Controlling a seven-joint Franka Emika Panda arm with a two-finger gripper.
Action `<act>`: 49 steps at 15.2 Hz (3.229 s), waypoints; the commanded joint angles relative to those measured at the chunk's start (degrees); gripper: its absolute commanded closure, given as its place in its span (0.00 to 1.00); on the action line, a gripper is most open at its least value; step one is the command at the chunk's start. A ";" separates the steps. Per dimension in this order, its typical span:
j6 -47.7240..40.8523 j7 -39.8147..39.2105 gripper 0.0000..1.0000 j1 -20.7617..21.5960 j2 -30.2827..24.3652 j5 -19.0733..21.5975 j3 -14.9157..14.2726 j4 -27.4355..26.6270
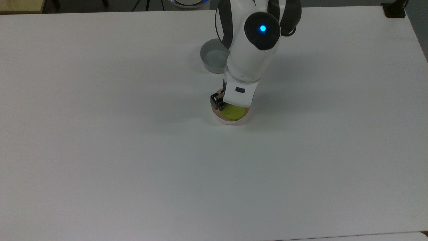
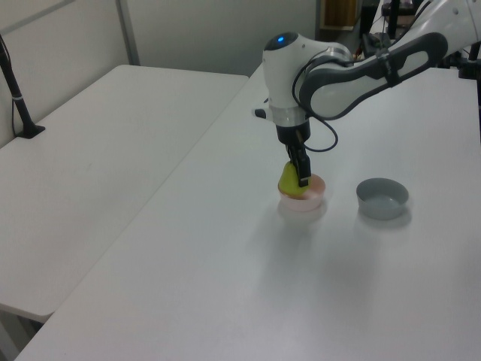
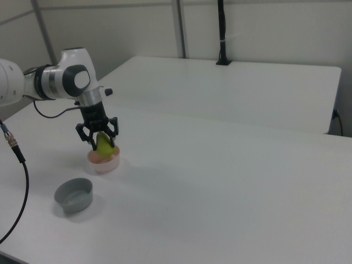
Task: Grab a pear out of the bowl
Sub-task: 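Lift the green pear out of the pink bowl and carry it aside, then lower the held pear onto the table beside the pink bowl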
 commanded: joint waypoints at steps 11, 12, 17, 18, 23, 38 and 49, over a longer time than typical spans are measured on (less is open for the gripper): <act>-4.94 -0.79 0.58 -3.00 -10.06 0.94 -0.52 -1.46; -4.94 -0.96 0.58 -4.06 -10.24 0.94 -0.60 -1.46; -4.76 -2.01 0.58 -12.22 -10.85 0.24 -0.52 -1.02; -4.76 -2.63 0.57 -13.81 -10.85 0.15 -0.52 -0.67; -4.67 -4.74 0.57 -18.74 -10.77 0.06 -0.61 -0.31; 2.53 -5.09 0.57 -18.66 0.04 -0.03 -0.34 -1.72; 4.47 -4.04 0.00 -18.04 -0.47 0.32 -0.34 -3.48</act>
